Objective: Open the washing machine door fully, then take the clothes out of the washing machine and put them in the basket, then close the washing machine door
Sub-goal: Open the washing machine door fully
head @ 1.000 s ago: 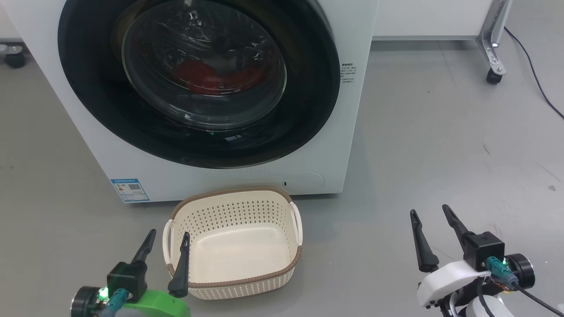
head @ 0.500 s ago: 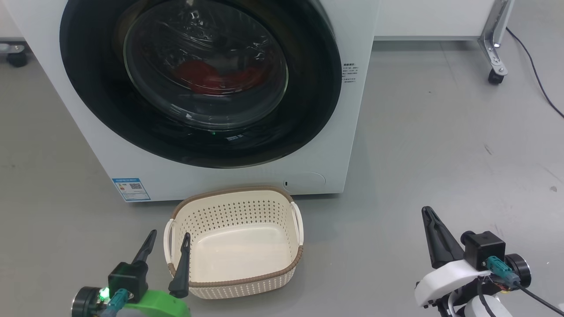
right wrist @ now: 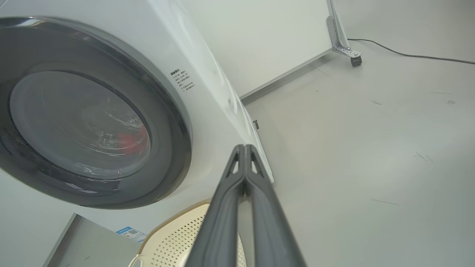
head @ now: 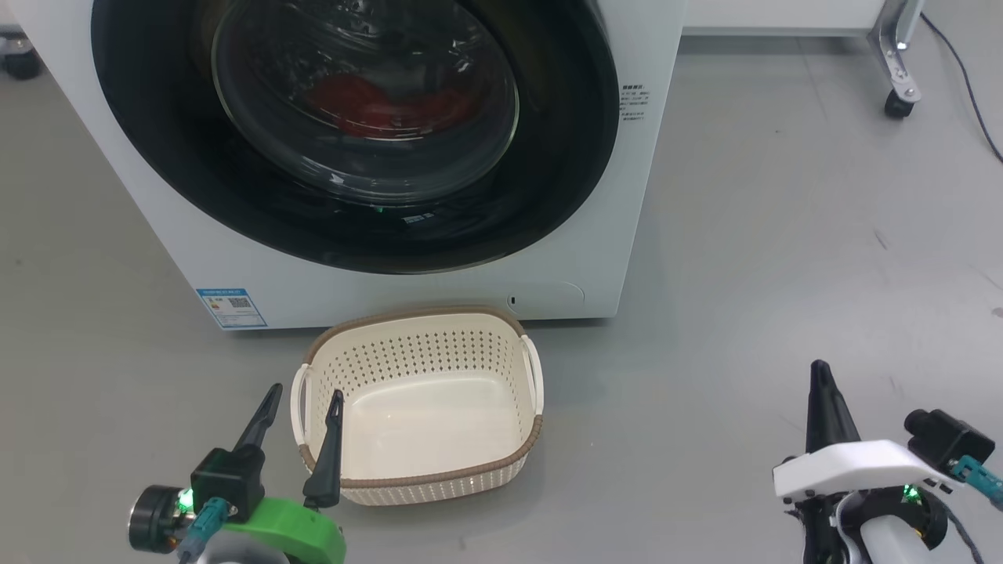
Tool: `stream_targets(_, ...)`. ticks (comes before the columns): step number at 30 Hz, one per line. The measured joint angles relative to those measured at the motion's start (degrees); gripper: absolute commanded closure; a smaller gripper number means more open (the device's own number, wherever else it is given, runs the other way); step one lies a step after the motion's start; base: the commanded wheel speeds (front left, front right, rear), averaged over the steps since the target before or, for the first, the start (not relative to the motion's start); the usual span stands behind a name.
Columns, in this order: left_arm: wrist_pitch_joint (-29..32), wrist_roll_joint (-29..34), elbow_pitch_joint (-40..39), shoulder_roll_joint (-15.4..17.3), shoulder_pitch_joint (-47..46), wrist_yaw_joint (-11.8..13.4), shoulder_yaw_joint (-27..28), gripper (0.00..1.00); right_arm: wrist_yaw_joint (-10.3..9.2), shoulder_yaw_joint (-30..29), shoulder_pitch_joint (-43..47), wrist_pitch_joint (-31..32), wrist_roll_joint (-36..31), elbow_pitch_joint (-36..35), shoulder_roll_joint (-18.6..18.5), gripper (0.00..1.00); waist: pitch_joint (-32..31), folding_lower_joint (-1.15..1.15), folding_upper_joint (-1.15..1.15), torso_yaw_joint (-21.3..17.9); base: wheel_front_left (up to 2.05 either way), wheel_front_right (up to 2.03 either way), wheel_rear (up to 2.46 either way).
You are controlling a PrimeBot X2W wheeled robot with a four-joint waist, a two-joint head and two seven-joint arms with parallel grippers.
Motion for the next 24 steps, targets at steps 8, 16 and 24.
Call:
stream_targets(8,0.0,0.9,-2.2,-0.5,-3.2,-0.5,0.0,0.0,1.31,-4.8,-7.1,6.1,18.9,1.0,0.1,1.0,4.4,0.0,0.0,0.6,0.0,0.0,0.0)
stream_targets(16,-0.1,1.2,-3.8,-1.0,-6.6,-1.0,-0.1,0.0,1.36,-8.4,-16.6,13.8,37.7,1.7,-0.2,1.0,9.3,0.0,0.0,1.9,0.0,0.0,0.0)
stream_targets(24,-0.1,1.4,-5.3,-1.4,-9.2,-1.9,-0.1,0.0,1.11,-11.2,-25.7,20.3,44.9,3.0,-0.4,1.0,13.5,0.0,0.0,3.2,0.0,0.0,0.0)
